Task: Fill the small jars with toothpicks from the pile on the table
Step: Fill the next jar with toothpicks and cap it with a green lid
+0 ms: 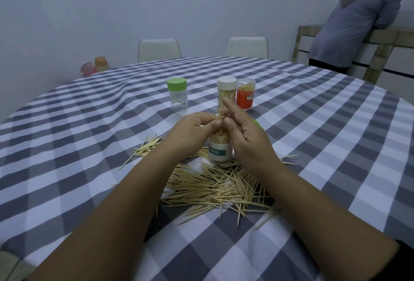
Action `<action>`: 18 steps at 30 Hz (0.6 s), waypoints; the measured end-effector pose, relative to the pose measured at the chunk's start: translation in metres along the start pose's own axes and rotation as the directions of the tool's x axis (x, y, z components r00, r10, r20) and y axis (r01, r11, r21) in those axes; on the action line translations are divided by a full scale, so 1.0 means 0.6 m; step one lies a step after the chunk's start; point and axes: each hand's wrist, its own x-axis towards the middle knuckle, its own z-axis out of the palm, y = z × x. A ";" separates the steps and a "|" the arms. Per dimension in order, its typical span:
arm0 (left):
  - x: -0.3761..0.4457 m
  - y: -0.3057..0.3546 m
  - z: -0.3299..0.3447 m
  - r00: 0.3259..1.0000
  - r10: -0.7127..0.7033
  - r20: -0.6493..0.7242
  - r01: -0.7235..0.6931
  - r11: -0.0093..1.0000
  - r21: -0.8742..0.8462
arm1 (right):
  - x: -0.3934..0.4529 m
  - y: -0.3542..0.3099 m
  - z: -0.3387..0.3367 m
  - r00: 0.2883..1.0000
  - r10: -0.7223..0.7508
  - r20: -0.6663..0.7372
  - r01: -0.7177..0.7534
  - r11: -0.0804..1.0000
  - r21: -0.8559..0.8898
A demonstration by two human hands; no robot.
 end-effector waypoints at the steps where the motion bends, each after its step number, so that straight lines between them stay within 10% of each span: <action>1: 0.000 0.000 -0.002 0.999 -0.009 0.035 0.010 0.999 -0.030 | 0.001 0.000 -0.001 1.000 -0.001 -0.014 0.001 1.000 -0.010; 8: -0.004 -0.007 -0.011 0.952 -0.060 0.299 0.105 0.985 -0.136 | 0.003 0.008 -0.002 0.998 -0.027 -0.059 0.023 0.998 -0.056; 18: -0.004 -0.014 -0.002 0.980 -0.048 0.191 0.040 0.998 0.047 | 0.007 0.009 0.010 0.979 -0.204 0.030 0.199 0.896 -0.397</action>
